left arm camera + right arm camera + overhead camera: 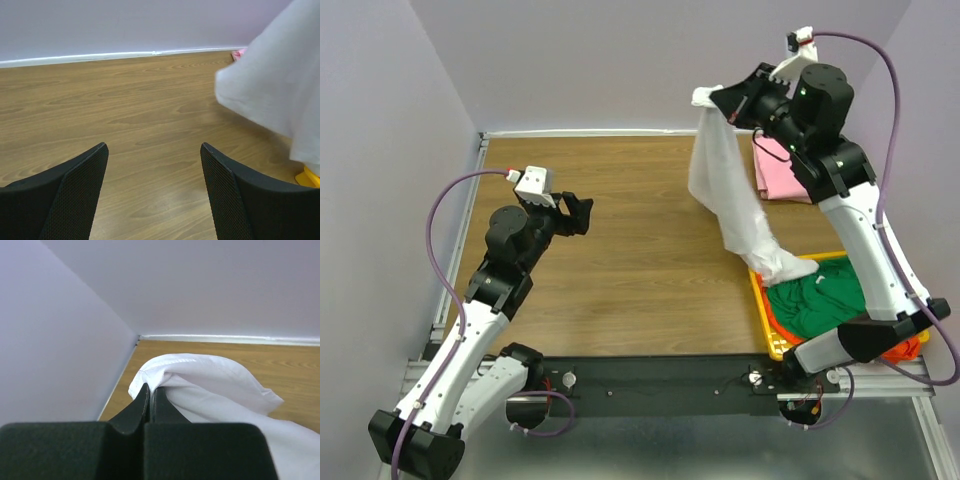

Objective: Fold and stack the t-shirts
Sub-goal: Move the tshirt to the center of the board

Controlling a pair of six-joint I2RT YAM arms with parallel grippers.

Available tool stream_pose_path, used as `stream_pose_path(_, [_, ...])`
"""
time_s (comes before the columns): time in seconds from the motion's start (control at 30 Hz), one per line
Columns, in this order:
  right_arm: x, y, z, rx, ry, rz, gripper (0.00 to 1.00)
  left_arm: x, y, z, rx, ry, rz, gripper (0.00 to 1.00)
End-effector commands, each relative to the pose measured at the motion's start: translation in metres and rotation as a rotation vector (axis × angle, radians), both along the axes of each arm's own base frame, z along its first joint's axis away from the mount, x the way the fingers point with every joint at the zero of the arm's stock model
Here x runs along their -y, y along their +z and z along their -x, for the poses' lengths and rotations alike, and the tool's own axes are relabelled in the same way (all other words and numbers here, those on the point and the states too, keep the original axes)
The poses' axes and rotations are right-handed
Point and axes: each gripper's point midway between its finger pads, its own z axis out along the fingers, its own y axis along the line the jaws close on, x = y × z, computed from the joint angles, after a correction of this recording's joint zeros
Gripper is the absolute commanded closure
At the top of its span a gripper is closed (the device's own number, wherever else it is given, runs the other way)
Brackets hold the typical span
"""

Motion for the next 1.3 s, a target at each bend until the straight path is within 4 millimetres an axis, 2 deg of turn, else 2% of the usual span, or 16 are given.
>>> stream_pose_path(0.0, [-0.035, 0.060, 0.013, 0.153, 0.097, -0.029, 1.00, -0.012, -0.001, -0.002, -0.001, 0.055, -0.022, 0.18])
stream_pose_path(0.13, [-0.064, 0.067, 0.018, 0.170, 0.153, -0.036, 1.00, -0.012, -0.001, -0.002, 0.002, 0.058, -0.021, 0.18])
stream_pose_path(0.3, [-0.103, 0.050, 0.028, 0.143, 0.218, -0.011, 1.00, -0.011, -0.002, -0.003, -0.001, 0.051, -0.021, 0.18])
stream_pose_path(0.4, [-0.123, 0.017, 0.030, 0.088, 0.248, 0.029, 1.00, -0.010, -0.003, -0.003, -0.002, 0.047, -0.022, 0.18])
stream_pose_path(0.53, [-0.122, -0.032, 0.014, 0.000, 0.173, 0.076, 0.99, -0.009, -0.006, -0.004, -0.010, 0.044, -0.024, 0.18])
stream_pose_path(0.6, [-0.113, -0.080, -0.005, -0.077, 0.065, 0.148, 0.91, -0.008, -0.007, -0.005, -0.015, 0.040, -0.024, 0.18])
stream_pose_path(0.63, [-0.102, -0.118, -0.023, -0.133, -0.042, 0.218, 0.82, -0.007, -0.009, -0.006, -0.021, 0.035, -0.025, 0.18])
stream_pose_path(0.67, [-0.095, -0.135, -0.032, -0.148, -0.094, 0.265, 0.71, -0.007, -0.011, -0.006, -0.026, 0.035, -0.027, 0.18])
stream_pose_path(0.73, [-0.073, -0.187, -0.059, -0.185, -0.246, 0.448, 0.17, -0.004, -0.015, -0.008, -0.040, 0.028, -0.030, 0.18])
stream_pose_path(0.77, [-0.068, -0.203, -0.065, -0.208, -0.291, 0.488, 0.17, -0.004, -0.014, -0.008, -0.039, 0.026, -0.029, 0.18])
stream_pose_path(0.8, [-0.062, -0.218, -0.067, -0.228, -0.318, 0.530, 0.08, -0.004, -0.015, -0.008, -0.042, 0.026, -0.030, 0.18])
stream_pose_path(0.87, [-0.059, -0.239, -0.061, -0.274, -0.316, 0.554, 0.05, -0.004, -0.016, -0.009, -0.044, 0.028, -0.032, 0.18])
stream_pose_path(1.0, [-0.056, -0.296, -0.023, -0.419, -0.229, 0.519, 0.04, -0.009, -0.017, -0.010, -0.046, 0.055, -0.038, 0.18])
stream_pose_path(1.1, [-0.054, -0.321, 0.003, -0.500, -0.181, 0.485, 0.04, -0.012, -0.020, -0.011, -0.055, 0.070, -0.045, 0.18])
stream_pose_path(1.13, [-0.043, -0.346, 0.017, -0.552, -0.186, 0.511, 0.04, -0.012, -0.021, -0.012, -0.058, 0.071, -0.045, 0.18])
stream_pose_path(1.27, [-0.017, -0.388, 0.050, -0.653, -0.226, 0.536, 0.05, -0.009, -0.024, -0.013, -0.069, 0.062, -0.050, 0.18])
